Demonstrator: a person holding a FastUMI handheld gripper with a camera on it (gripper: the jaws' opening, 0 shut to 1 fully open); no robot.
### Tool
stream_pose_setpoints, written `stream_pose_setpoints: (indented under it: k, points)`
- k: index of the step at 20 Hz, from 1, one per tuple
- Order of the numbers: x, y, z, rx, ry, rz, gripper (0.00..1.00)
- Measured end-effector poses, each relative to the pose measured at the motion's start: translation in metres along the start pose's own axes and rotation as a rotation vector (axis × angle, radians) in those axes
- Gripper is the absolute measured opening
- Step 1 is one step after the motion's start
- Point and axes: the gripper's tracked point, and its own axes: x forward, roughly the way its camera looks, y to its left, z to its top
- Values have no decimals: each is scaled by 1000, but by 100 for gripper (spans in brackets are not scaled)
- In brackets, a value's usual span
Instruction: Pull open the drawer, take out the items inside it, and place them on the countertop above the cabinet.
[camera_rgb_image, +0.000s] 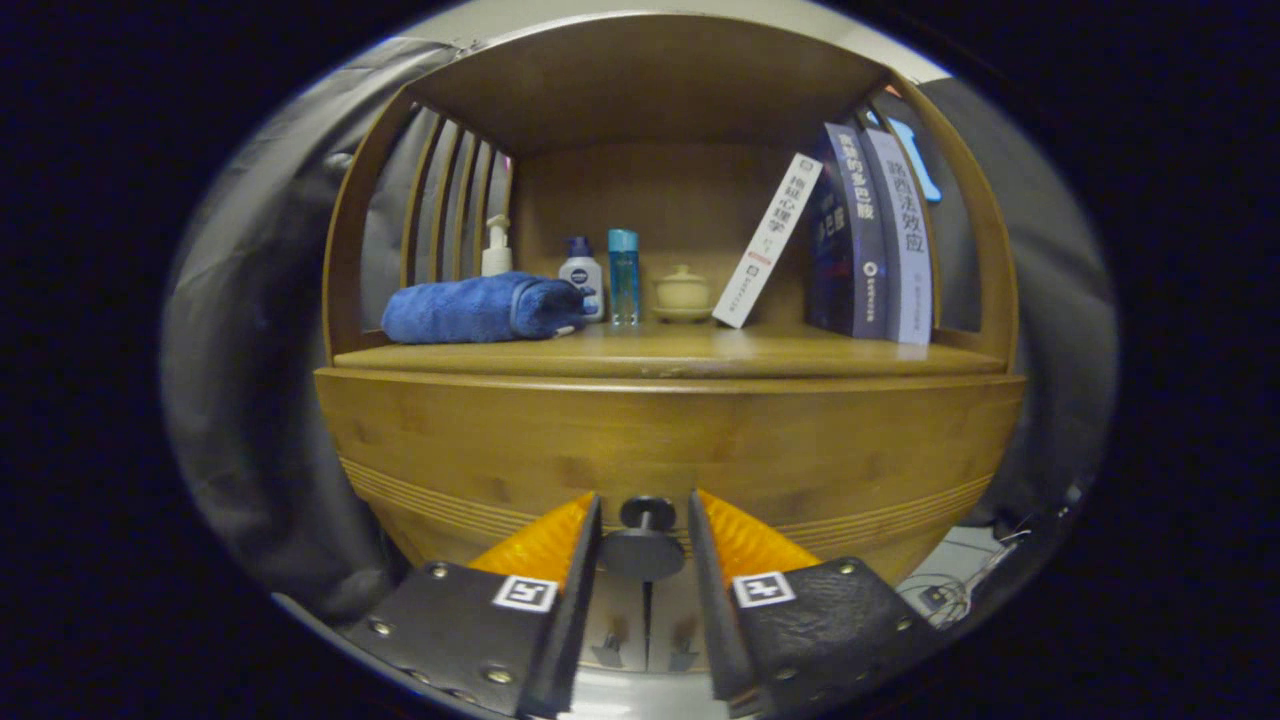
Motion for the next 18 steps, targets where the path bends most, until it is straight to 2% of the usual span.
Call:
stream_pose_setpoints:
  k: [1,6,8,9,10,14,18]
  points:
    - [2,-1,0,-7,5,-9,45]
    - [3,-6,2,-2,-8,-30,41]
    - [3,-5,-1,37,13,-43,33]
    - [2,-5,-2,36,28,-43,34]
    - [3,-5,-3,29,35,-41,28]
    - [-11,-6,-5,27,39,-61,28]
    - [-44,-6,-10,27,26,-61,28]
